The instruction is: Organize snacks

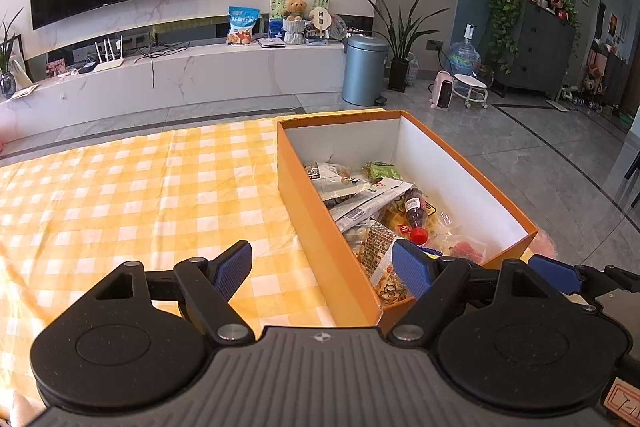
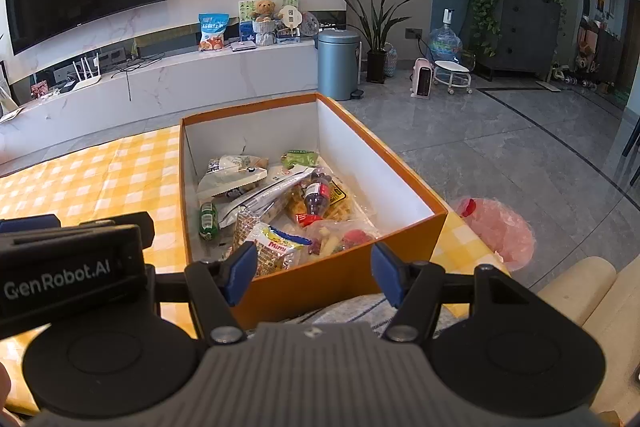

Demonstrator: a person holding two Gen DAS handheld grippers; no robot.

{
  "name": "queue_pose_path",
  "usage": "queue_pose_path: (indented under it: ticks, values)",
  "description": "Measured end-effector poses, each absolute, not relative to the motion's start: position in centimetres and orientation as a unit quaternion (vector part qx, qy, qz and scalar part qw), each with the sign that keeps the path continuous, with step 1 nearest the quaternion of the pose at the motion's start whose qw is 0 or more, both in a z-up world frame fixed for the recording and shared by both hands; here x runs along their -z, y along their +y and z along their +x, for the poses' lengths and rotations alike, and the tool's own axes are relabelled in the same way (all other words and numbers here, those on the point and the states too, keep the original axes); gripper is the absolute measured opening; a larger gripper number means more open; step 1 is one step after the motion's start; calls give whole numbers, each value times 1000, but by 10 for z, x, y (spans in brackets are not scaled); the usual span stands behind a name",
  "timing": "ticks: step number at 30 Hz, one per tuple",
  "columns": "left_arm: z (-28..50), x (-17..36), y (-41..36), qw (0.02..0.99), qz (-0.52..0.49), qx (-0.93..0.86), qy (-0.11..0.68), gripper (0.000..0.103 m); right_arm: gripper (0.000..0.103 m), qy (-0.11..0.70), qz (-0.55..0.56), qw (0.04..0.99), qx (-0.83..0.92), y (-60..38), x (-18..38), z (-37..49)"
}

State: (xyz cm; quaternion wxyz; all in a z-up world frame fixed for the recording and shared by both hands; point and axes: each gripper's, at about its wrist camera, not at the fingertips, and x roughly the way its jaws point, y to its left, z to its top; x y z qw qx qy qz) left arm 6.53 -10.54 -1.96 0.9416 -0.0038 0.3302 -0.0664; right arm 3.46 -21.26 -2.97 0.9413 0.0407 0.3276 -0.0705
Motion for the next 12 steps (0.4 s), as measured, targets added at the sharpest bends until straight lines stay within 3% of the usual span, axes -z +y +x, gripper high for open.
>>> queue_pose_path:
  ticks: [12]
  values:
    - [62, 16, -106, 943, -3, 71, 325, 93, 62, 322, 31, 943, 74, -208, 26, 29]
